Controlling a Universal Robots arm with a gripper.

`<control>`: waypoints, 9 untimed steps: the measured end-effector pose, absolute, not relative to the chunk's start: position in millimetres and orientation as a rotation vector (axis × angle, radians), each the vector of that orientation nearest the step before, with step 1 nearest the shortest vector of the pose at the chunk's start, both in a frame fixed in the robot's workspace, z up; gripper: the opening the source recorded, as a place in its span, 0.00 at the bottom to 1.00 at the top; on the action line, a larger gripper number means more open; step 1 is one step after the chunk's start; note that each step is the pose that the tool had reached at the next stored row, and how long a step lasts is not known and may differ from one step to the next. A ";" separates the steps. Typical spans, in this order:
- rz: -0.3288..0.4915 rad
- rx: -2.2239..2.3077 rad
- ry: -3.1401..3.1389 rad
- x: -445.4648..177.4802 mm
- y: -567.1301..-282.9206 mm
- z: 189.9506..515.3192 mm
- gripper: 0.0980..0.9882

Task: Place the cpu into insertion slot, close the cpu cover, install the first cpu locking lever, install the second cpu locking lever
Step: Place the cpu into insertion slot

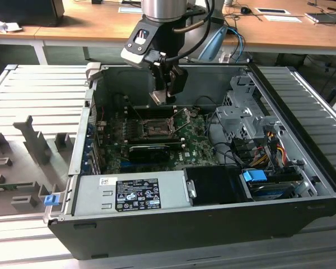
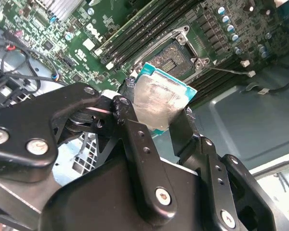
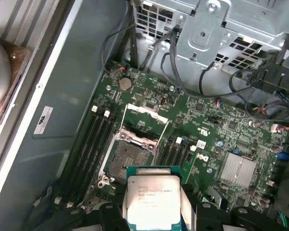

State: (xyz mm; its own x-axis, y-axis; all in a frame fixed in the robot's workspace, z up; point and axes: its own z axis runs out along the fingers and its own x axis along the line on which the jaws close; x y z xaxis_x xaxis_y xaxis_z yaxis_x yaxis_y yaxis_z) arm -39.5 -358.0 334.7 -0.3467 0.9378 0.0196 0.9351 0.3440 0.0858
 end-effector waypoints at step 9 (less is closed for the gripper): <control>0.126 1.813 2.521 -42.5 -358.0 332.5 0.48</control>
State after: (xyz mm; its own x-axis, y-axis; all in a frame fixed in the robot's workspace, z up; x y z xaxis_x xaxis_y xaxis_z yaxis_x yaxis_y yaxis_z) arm -42.5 -358.0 332.5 -0.3190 0.9476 0.0196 0.9448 0.3163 0.0859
